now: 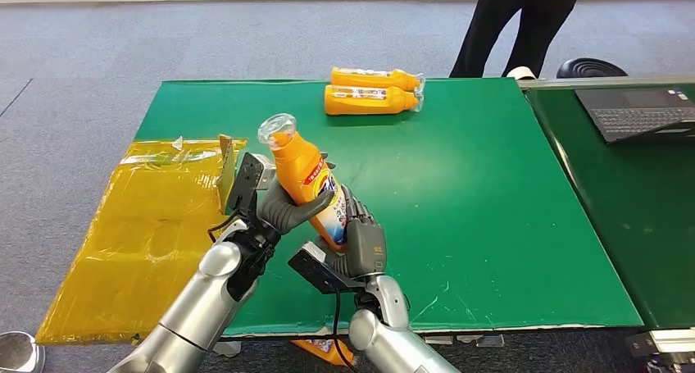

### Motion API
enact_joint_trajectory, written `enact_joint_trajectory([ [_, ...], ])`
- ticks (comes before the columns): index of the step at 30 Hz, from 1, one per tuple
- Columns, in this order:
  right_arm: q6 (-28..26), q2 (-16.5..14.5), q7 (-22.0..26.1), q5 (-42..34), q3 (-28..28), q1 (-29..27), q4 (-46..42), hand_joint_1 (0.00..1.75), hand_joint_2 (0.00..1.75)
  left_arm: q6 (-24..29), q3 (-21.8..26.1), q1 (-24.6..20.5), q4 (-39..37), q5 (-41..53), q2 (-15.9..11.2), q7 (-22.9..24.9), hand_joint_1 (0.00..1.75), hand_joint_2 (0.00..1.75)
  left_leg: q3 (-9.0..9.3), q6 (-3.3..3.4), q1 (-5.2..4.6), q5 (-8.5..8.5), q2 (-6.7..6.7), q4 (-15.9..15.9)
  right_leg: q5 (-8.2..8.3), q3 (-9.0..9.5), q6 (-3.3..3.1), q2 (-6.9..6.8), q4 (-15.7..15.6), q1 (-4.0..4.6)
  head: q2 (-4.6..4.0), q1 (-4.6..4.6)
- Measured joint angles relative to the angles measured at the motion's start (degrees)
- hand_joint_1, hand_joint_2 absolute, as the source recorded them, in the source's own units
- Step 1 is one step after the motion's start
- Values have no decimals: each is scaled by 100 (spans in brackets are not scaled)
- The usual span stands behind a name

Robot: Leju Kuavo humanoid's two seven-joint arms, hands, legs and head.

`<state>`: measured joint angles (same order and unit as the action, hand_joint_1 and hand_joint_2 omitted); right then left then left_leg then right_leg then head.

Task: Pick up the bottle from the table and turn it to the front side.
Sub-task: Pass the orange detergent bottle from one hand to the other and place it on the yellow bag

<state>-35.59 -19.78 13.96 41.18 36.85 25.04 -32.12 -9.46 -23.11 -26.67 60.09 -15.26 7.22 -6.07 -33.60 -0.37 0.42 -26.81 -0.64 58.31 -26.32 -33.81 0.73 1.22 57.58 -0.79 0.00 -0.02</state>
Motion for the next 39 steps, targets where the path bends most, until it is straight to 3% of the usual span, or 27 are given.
enact_joint_trajectory([
  [6,-5,7,129,-24,90,-16,209,0,175,101,1,243,-28,302,6,-498,175,175,-8,-1,0,-1,-4,0,-1,-6,0,1,0,0,0,0],
  [13,28,9,142,44,83,-35,291,0,175,102,1,305,-48,353,6,-532,175,175,-11,0,0,-1,-3,0,-1,-9,0,0,0,0,0,0],
  [17,36,9,131,71,83,-42,305,0,0,109,1,314,-48,381,6,-532,175,175,-10,0,0,0,-3,0,-1,-8,0,-1,0,0,-1,0],
  [22,293,69,-92,732,-52,-43,202,0,0,316,4,370,18,795,-4,-601,175,175,-12,0,0,0,-4,0,0,-8,0,-1,1,0,0,-2],
  [27,1357,354,-316,1629,-346,-166,-920,0,0,521,33,398,466,1423,-103,-570,175,175,-15,0,-1,0,-12,0,-1,-5,0,-5,1,-1,0,-2],
  [31,2187,636,6,1309,-483,-478,-1993,0,0,692,55,530,801,1792,-188,-662,175,175,-18,0,-1,-1,-22,0,-1,-4,0,-10,0,-1,-1,-2],
  [39,2803,1030,751,301,-438,-949,-3250,0,0,1286,155,771,1235,2608,-338,-857,175,175,-21,2,-1,-2,-23,-1,-2,-5,1,-17,-1,0,0,-3],
])
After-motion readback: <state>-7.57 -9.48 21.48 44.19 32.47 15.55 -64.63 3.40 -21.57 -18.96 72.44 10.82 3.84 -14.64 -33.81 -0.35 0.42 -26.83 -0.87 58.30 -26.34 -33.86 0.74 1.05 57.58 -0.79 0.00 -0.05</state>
